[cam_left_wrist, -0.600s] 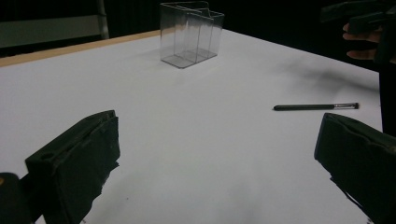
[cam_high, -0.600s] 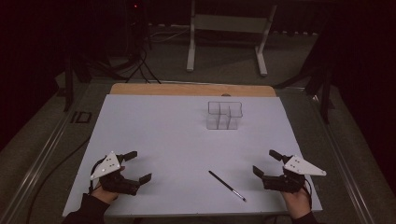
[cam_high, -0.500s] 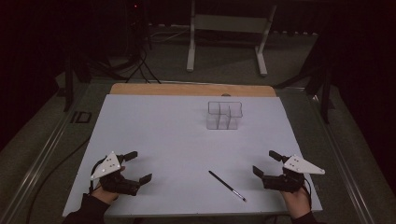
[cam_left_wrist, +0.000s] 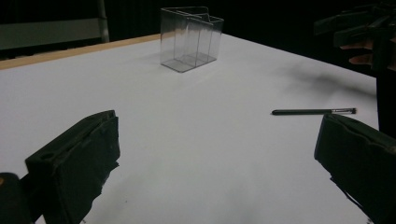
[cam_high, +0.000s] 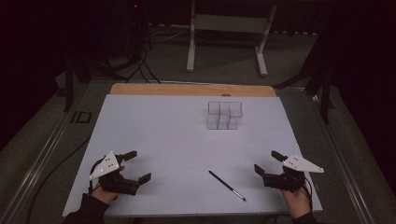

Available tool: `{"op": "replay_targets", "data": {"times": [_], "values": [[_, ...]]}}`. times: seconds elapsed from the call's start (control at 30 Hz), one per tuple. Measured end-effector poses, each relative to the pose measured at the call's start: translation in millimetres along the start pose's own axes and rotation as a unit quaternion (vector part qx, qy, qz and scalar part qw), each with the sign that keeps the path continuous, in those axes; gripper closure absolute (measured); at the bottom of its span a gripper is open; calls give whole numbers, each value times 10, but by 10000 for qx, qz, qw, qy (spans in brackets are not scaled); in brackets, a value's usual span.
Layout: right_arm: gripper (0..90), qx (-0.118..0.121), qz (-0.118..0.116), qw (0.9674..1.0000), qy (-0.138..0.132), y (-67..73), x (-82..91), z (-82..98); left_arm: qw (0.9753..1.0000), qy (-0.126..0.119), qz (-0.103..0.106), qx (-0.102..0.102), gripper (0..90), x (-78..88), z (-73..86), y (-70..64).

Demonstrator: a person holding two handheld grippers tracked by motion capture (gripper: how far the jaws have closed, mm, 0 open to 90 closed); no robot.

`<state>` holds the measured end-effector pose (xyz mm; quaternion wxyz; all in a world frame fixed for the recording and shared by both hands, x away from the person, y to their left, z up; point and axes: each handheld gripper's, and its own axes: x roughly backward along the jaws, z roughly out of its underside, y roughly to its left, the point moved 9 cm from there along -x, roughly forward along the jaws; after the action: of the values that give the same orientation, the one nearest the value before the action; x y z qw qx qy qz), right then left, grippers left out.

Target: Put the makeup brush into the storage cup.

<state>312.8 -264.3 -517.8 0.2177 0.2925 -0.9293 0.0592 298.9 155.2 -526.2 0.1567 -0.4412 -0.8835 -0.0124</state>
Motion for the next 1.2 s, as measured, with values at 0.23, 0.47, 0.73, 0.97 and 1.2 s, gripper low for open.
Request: {"op": "replay_targets", "data": {"times": [0.23, 0.47, 0.73, 0.97, 1.2], "values": [[134, -69, 42, 9992, 398, -12, 9, -31, 10000, -4, -11, -8, 13, -6, -5, -4], [144, 41, -329, 9974, 646, 169, 42, -104, 10000, 5, -25, -22, 13, -14, -9, -6], [143, -2, -715, 9943, 792, 433, 50, -198, 10000, -20, -45, 31, 13, -8, -16, 8], [144, 152, -732, 9919, 1024, 529, 40, -220, 10000, 4, -33, 34, 13, -16, -9, 8], [136, 355, -896, 9871, 1279, 663, 9, -231, 10000, 21, -16, 21, 13, -19, -7, 2]]}}
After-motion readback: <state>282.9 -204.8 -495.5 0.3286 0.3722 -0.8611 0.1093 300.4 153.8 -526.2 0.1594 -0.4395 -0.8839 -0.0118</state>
